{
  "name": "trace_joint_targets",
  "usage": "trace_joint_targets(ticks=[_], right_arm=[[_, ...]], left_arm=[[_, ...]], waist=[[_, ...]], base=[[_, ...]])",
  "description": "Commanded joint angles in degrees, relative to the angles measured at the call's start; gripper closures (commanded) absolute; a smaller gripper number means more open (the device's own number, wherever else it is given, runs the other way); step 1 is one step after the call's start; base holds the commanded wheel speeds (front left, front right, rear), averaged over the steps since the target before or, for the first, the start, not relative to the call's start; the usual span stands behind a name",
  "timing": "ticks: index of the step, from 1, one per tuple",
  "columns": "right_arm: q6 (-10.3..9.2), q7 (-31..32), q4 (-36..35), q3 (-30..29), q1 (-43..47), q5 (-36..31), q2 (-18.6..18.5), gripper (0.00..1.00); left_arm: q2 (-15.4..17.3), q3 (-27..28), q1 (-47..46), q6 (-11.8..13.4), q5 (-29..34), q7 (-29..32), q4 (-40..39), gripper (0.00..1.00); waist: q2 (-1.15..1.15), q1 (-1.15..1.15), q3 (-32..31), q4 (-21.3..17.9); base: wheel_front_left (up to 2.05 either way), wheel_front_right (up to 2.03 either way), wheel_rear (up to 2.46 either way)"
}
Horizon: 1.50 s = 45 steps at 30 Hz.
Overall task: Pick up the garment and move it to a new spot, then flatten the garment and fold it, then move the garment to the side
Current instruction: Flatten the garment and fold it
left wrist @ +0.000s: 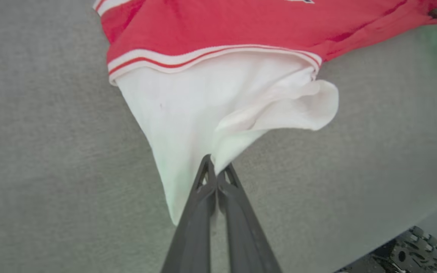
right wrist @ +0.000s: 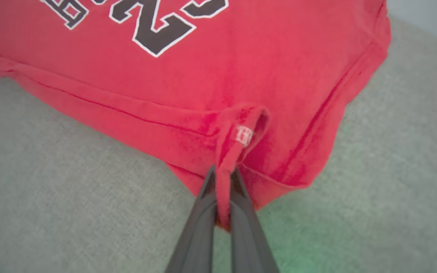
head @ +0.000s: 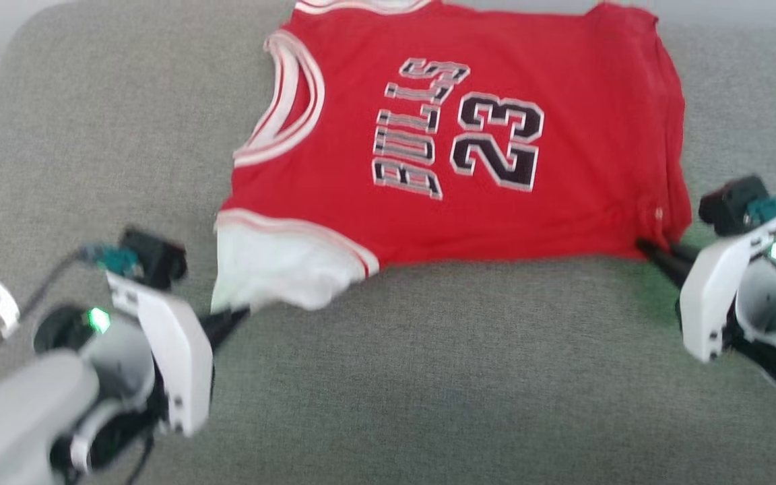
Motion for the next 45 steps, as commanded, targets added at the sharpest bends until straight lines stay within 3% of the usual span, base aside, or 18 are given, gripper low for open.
trace_joint_targets(ticks=[1, 8, 16, 26, 29, 33, 34, 45], right_arm=[[-0.13, 0.8, -1.6, -0.6, 2.1, 0.9, -0.5, 1.00], [-0.14, 5.0, -11.1, -5.1, 12.4, 2.6, -4.6, 1.00], [-0.13, 10.6, -19.4, -10.8, 23.3, 4.3, -5.9, 1.00], [-0.13, 11.6, -26.6, -22.8, 30.7, 1.6, -1.6, 1.00], [-0.13, 12.5, -28.6, -26.9, 30.3, -1.0, 1.2, 1.00], [-0.13, 14.2, -30.1, -31.2, 27.3, -5.0, 5.5, 1.00], [-0.14, 15.5, -30.1, -32.3, 25.3, -6.9, 7.5, 1.00], [-0.13, 19.5, -20.1, -32.9, 11.4, -14.4, 15.2, 1.00]], left_arm=[[1.0, -0.5, 2.1, 1.3, -0.6, 0.6, -2.0, 1.00], [4.6, -2.5, 9.8, 7.9, -3.9, 1.8, -11.9, 1.00], [7.4, -3.7, 14.8, 12.6, -6.3, 2.6, -18.1, 1.00], [12.9, 0.5, 9.3, 14.2, -3.1, 2.0, -22.0, 1.00], [14.7, 2.2, 4.8, 12.6, 0.0, 3.3, -21.5, 1.00], [14.2, 4.2, -1.8, 8.6, 3.0, 5.1, -17.8, 1.00], [13.1, 4.6, -5.1, 6.1, 4.6, 5.9, -15.2, 1.00], [-0.7, 2.5, -18.7, -6.3, 10.4, 7.8, 8.0, 1.00]], waist=[[0.00, 0.00, -0.6, -0.3], [0.00, 0.00, -2.0, -0.7], [0.00, 0.00, -2.8, -1.5], [0.00, 0.00, -2.1, -2.3], [0.00, 0.00, -1.3, -2.9], [0.00, 0.00, 0.3, -3.9], [0.00, 0.00, 1.2, -4.3], [0.00, 0.00, 6.6, -6.2]], base=[[0.00, 0.00, 0.00], [0.00, 0.00, 0.00], [0.00, 0.00, 0.00], [0.00, 0.00, 0.00], [0.00, 0.00, 0.00], [0.00, 0.00, 0.00], [0.00, 0.00, 0.00], [0.00, 0.00, 0.00]])
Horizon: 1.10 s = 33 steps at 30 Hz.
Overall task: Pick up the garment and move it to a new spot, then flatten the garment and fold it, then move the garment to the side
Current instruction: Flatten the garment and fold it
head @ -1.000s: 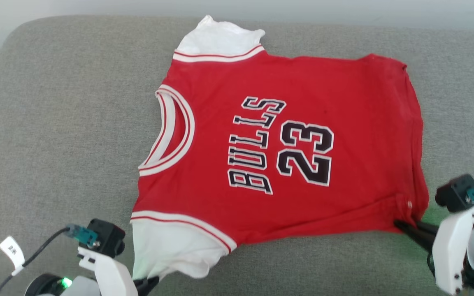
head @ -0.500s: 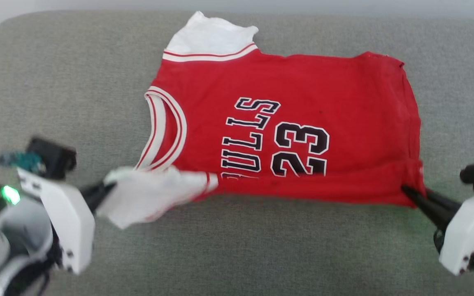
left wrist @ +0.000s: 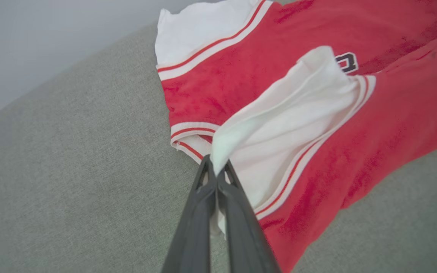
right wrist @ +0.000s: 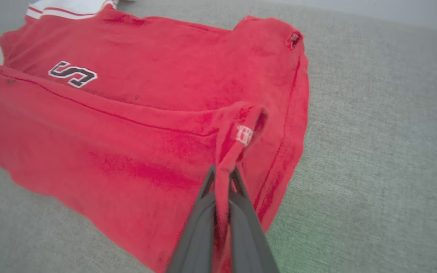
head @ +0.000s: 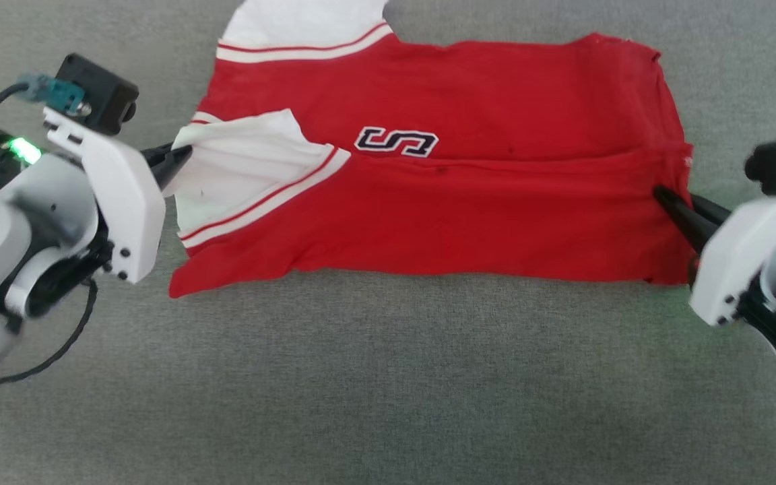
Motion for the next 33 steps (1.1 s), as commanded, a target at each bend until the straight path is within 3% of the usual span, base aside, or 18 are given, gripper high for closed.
trace_joint_targets(ticks=[1, 7, 11, 13, 14, 15, 16, 21, 24, 29, 33], right_arm=[[-0.12, 0.0, 1.9, 0.5, -2.0, -0.8, 0.9, 1.00], [-0.12, 0.3, 9.9, 3.9, -7.4, -1.4, 2.8, 1.00], [-0.14, 0.8, 13.3, 5.4, -9.1, -1.5, 3.4, 1.00], [-0.14, 1.3, 14.8, 6.5, -10.2, -1.6, 3.5, 0.76], [-0.13, 1.2, 14.7, 7.6, -10.8, -1.4, 3.2, 0.60], [-0.13, 1.0, 15.0, 8.0, -11.0, -1.2, 2.9, 0.22], [-0.13, 1.2, 15.4, 7.9, -11.1, -0.7, 2.7, 0.00], [-0.13, -1.8, 13.7, 6.5, -10.5, -0.6, 1.8, 0.00], [-0.11, -4.2, 10.9, 4.8, -9.1, -1.2, 1.5, 0.00], [-0.10, -9.3, 5.5, -0.7, -4.9, -4.2, 2.7, 0.00], [-0.10, -13.2, 0.8, -5.1, -0.9, -7.1, 4.5, 0.00]], left_arm=[[-1.8, -0.5, -1.7, -1.7, 0.1, 0.2, 3.6, 1.00], [-8.6, -1.4, -4.4, -6.1, -1.8, 1.2, 17.6, 1.00], [-11.1, -2.0, -5.1, -7.7, -2.8, 2.5, 23.5, 1.00], [-12.4, -2.1, -5.5, -8.1, -3.5, 3.3, 26.7, 1.00], [-12.8, -2.0, -5.8, -8.4, -3.7, 3.3, 28.0, 0.71], [-13.0, -1.7, -6.3, -8.4, -3.6, 2.5, 29.0, 0.36], [-13.3, -1.1, -6.7, -8.3, -4.1, 1.9, 29.9, 0.00], [-13.3, -0.8, -7.2, -9.1, -3.8, 0.2, 30.0, 0.00], [-12.2, -0.2, -6.4, -8.1, -4.5, 0.0, 28.1, 0.00], [-9.6, 1.1, -3.2, -4.7, -6.7, 0.9, 21.0, 0.00], [-6.0, 1.2, 1.1, -0.1, -8.0, 1.9, 12.8, 0.00]], waist=[[0.00, 0.00, 1.3, -0.6], [0.00, 0.00, 3.3, -1.3], [0.00, 0.00, 3.7, -1.5], [0.00, 0.00, 3.8, -1.6], [0.00, 0.00, 3.8, -1.6], [0.00, 0.00, 3.7, -1.6], [0.00, 0.00, 3.5, -1.6], [0.00, 0.00, 2.0, -0.9], [0.00, 0.00, 1.0, -0.4], [0.00, 0.00, -0.5, -0.1], [0.00, 0.00, -1.6, -0.3]], base=[[0.00, 0.00, 0.00], [0.00, 0.00, 0.00], [0.00, 0.00, 0.00], [0.00, 0.00, 0.00], [0.00, 0.00, 0.00], [0.00, 0.00, 0.00], [0.00, 0.00, 0.00], [0.00, 0.00, 0.00], [0.00, 0.00, 0.00], [0.00, 0.00, 0.00], [0.00, 0.00, 0.00]])
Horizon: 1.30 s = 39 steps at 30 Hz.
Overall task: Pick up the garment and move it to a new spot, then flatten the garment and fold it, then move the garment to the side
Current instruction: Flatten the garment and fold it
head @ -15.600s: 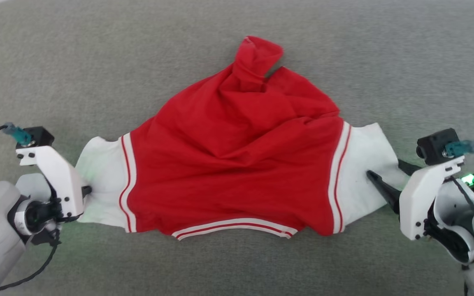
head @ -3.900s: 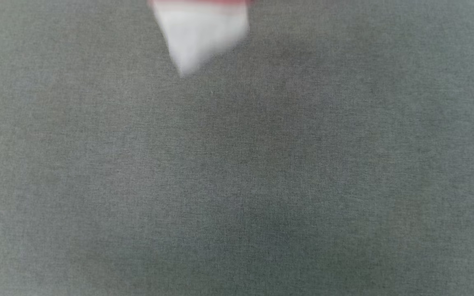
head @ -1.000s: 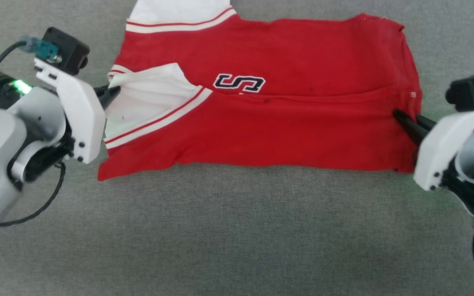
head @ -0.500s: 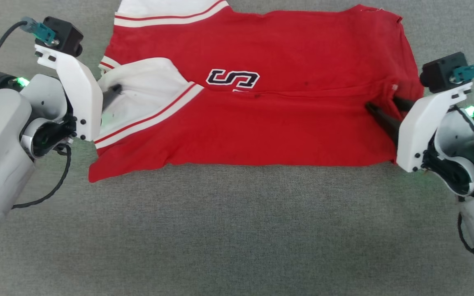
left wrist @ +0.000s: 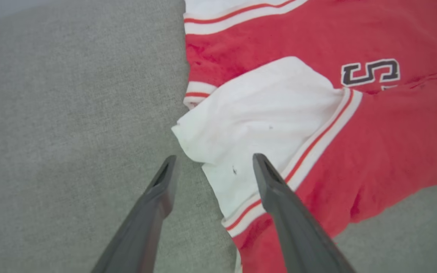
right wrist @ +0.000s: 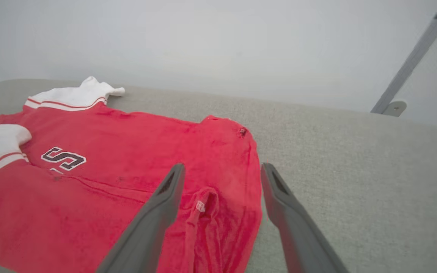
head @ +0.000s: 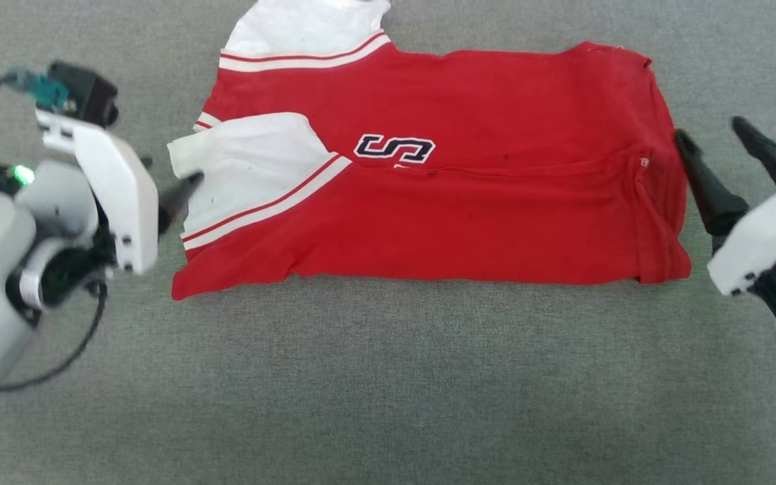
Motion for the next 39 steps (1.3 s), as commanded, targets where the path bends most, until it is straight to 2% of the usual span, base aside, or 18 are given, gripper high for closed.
trace_joint_targets(ticks=[1, 8, 13, 22, 27, 28, 29, 39], right_arm=[[-0.04, -0.8, -1.2, -0.8, 1.7, -1.0, 1.1, 0.00], [-0.04, -3.0, -8.6, -7.0, 9.5, -4.7, 7.4, 0.00], [-0.04, -2.3, -11.4, -8.7, 13.6, -4.6, 10.1, 0.00], [-0.04, 0.6, -12.6, -7.6, 16.7, -2.9, 12.0, 0.00], [-0.04, 5.0, -13.3, -5.6, 17.2, -1.5, 11.1, 0.00], [-0.03, 6.1, -13.2, -5.3, 17.1, -1.2, 11.0, 0.00], [-0.03, 7.2, -13.1, -5.3, 16.8, -0.9, 10.9, 0.00], [-0.04, 18.6, -6.2, -4.3, 9.2, -0.9, 8.6, 0.00]], left_arm=[[0.5, 0.1, 1.7, 1.1, -0.8, 0.4, -1.8, 0.00], [6.0, -0.5, 9.8, 9.0, -3.3, 1.8, -14.0, 0.00], [7.5, 0.2, 13.4, 11.8, -5.8, 1.4, -15.5, 0.00], [4.5, 1.3, 14.6, 11.1, -10.0, 1.5, -7.2, 0.00], [0.3, 0.6, 15.3, 10.2, -13.2, 4.3, -0.4, 0.00], [-0.7, 0.0, 15.4, 9.6, -13.6, 5.4, 0.6, 0.07], [-1.3, -0.8, 15.2, 8.8, -13.3, 6.0, 1.4, 1.00], [-7.2, -1.4, 11.3, 3.5, -11.7, 4.7, 7.4, 1.00]], waist=[[0.00, 0.00, -0.5, -0.2], [0.00, 0.00, -1.5, -1.4], [0.00, 0.00, -1.3, -2.8], [0.00, 0.00, -0.1, -4.9], [0.00, 0.00, 0.7, -5.4], [0.00, 0.00, 0.9, -5.4], [0.00, 0.00, 1.2, -5.4], [0.00, 0.00, 3.2, -3.4]], base=[[0.00, 0.00, 0.00], [0.00, 0.00, 0.00], [0.00, 0.00, 0.00], [0.00, 0.00, 0.00], [0.00, 0.00, 0.00], [0.00, 0.00, 0.00], [0.00, 0.00, 0.00], [0.00, 0.00, 0.00]])
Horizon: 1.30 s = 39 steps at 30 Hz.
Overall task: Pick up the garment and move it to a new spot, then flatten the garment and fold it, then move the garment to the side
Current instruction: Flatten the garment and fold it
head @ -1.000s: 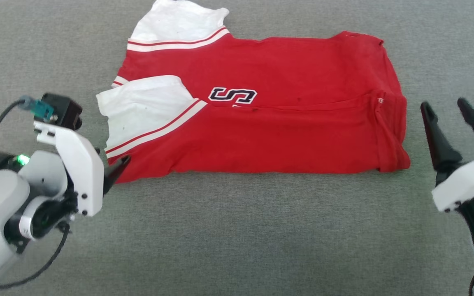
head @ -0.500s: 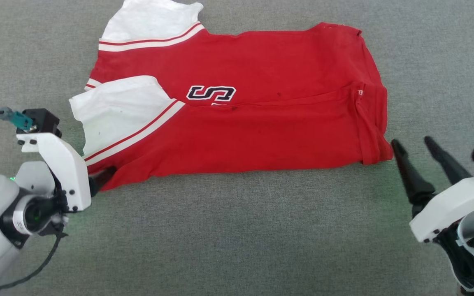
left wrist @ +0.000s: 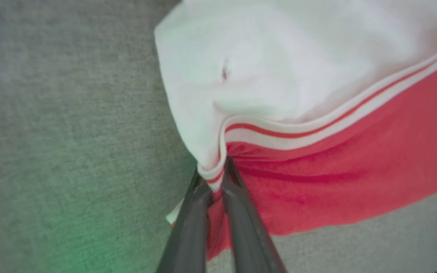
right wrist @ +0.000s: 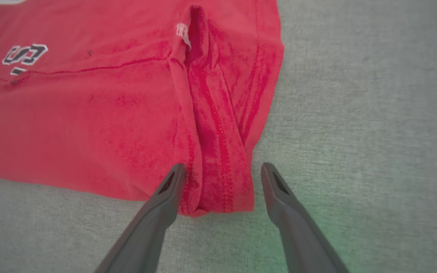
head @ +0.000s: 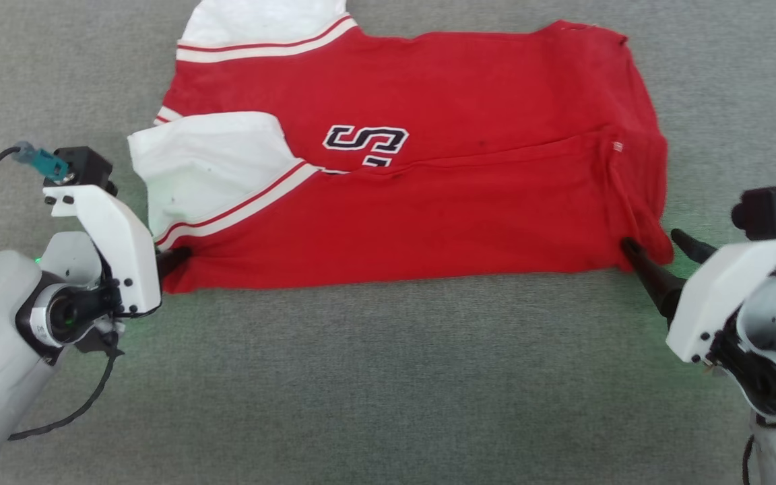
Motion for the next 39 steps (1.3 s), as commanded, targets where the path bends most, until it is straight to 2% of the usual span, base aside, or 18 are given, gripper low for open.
trace_joint_targets(ticks=[1, 4, 9, 10, 15, 22, 26, 27, 33, 39], right_arm=[[-0.03, 1.6, 1.7, 0.3, -1.5, 0.0, -0.3, 0.00], [-0.04, 5.5, 6.5, 1.1, -4.1, -0.4, -0.8, 0.00], [-0.02, 11.8, 14.5, 5.7, -6.8, 1.6, -0.4, 0.00], [0.19, 13.9, 16.1, 8.0, -7.1, 2.4, -1.0, 1.00], [0.10, 15.2, 15.7, 7.9, -7.9, 4.4, -4.6, 1.00], [-0.08, 17.6, 10.7, 6.0, -6.5, 7.1, -8.1, 1.00], [-0.09, 20.1, 6.6, 4.5, -4.5, 8.2, -9.2, 1.00], [-0.09, 20.1, 6.6, 4.5, -4.5, 8.2, -9.2, 1.00], [-0.08, 25.0, -0.1, 0.7, 0.1, 9.5, -10.2, 1.00], [-0.08, 30.2, -6.6, -4.0, 5.8, 9.4, -8.8, 1.00]], left_arm=[[-5.2, -2.8, 2.1, -0.5, 0.6, -0.2, 1.7, 1.00], [-6.5, -3.1, 1.1, -1.6, 1.5, -0.7, 2.8, 1.00], [-8.3, -3.2, 0.3, -3.1, 1.8, -1.3, 4.4, 1.00], [-8.7, -3.2, 0.0, -3.5, 1.5, -1.5, 4.8, 1.00], [-7.8, -3.1, -0.3, -4.4, 1.8, -1.6, 4.5, 1.00], [-2.1, -2.3, 0.3, -3.1, 2.4, -0.9, -1.5, 1.00], [2.0, -1.6, 1.0, -0.5, 2.3, -0.2, -8.0, 1.00], [2.0, -1.6, 1.0, -0.5, 2.3, -0.2, -8.0, 1.00], [8.1, -1.1, 4.6, 5.0, 2.0, 0.0, -20.1, 1.00], [12.3, -1.6, 9.8, 10.6, 1.0, -0.3, -30.3, 1.00]], waist=[[-0.01, 0.00, 0.4, 0.7], [-0.01, 0.00, 0.9, 1.5], [-0.01, 0.00, 1.2, 2.6], [-0.01, 0.00, 1.3, 3.0], [-0.01, 0.00, 1.0, 3.9], [-0.01, 0.00, -0.9, 4.7], [-0.01, 0.00, -2.0, 5.2], [-0.01, 0.00, -2.0, 5.2], [-0.01, 0.00, -3.4, 5.9], [-0.01, 0.00, -4.1, 6.4]], base=[[0.00, 0.00, 0.00], [0.00, 0.00, 0.00], [0.00, 0.00, 0.00], [0.00, 0.00, 0.00], [0.00, 0.00, 0.00], [0.00, 0.00, 0.00], [0.00, 0.00, 0.00], [0.00, 0.00, 0.00], [0.00, 0.00, 0.00], [0.00, 0.00, 0.00]])
